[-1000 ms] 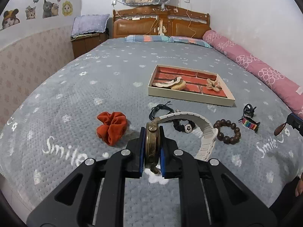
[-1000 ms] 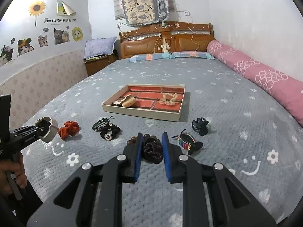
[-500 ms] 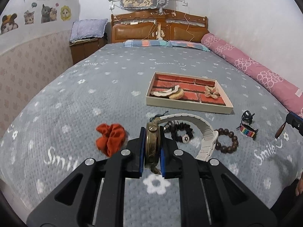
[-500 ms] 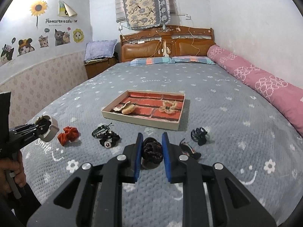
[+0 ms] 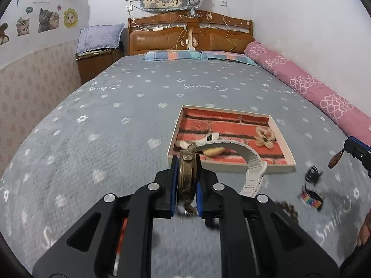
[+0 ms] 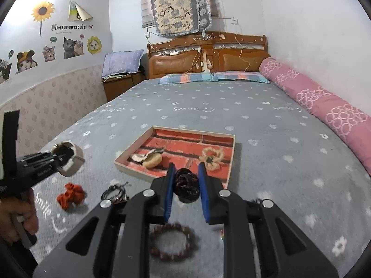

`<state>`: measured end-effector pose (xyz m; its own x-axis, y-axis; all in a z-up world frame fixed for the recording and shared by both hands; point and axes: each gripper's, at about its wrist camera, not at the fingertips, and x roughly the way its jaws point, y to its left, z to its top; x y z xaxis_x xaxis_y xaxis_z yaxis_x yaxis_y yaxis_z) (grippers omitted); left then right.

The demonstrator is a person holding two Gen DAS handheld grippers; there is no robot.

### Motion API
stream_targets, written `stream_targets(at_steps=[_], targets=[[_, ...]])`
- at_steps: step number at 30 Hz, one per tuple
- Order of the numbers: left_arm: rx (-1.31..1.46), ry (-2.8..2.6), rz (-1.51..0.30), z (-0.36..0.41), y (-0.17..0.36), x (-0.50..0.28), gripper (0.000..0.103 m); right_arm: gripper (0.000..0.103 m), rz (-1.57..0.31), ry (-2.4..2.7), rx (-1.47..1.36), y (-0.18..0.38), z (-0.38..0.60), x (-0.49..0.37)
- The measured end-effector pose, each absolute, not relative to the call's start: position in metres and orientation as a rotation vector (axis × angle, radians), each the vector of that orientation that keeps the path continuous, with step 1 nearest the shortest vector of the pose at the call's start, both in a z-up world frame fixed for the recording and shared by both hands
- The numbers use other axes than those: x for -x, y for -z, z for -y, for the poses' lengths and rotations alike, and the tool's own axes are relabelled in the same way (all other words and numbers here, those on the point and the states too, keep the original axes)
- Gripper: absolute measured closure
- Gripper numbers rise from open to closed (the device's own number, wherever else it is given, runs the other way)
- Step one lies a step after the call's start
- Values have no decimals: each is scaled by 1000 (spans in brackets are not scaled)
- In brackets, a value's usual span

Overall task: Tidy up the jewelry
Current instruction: 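Carry the watch and hair tie into the tray and open both tools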

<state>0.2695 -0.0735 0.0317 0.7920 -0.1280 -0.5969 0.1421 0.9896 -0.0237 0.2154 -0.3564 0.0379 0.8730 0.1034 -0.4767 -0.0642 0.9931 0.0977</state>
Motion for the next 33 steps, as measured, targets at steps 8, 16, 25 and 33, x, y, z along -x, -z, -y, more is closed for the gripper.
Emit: stream_targets(at_steps=[8,16,25,33], targets=[[-22,156,-704,89,-1,-360,91,83,-551,-79,-68,-17,354,-303],[-41,162,-755,107,33,-438,91,83,-628,-52,-66,18,361,-392],[-28,144,-870,110,96,-466,78,83,-778,0,-28,89,375,-426],[-38,142,-861,106,96,-465,53,80,-824,12,-49,101,385,-421]])
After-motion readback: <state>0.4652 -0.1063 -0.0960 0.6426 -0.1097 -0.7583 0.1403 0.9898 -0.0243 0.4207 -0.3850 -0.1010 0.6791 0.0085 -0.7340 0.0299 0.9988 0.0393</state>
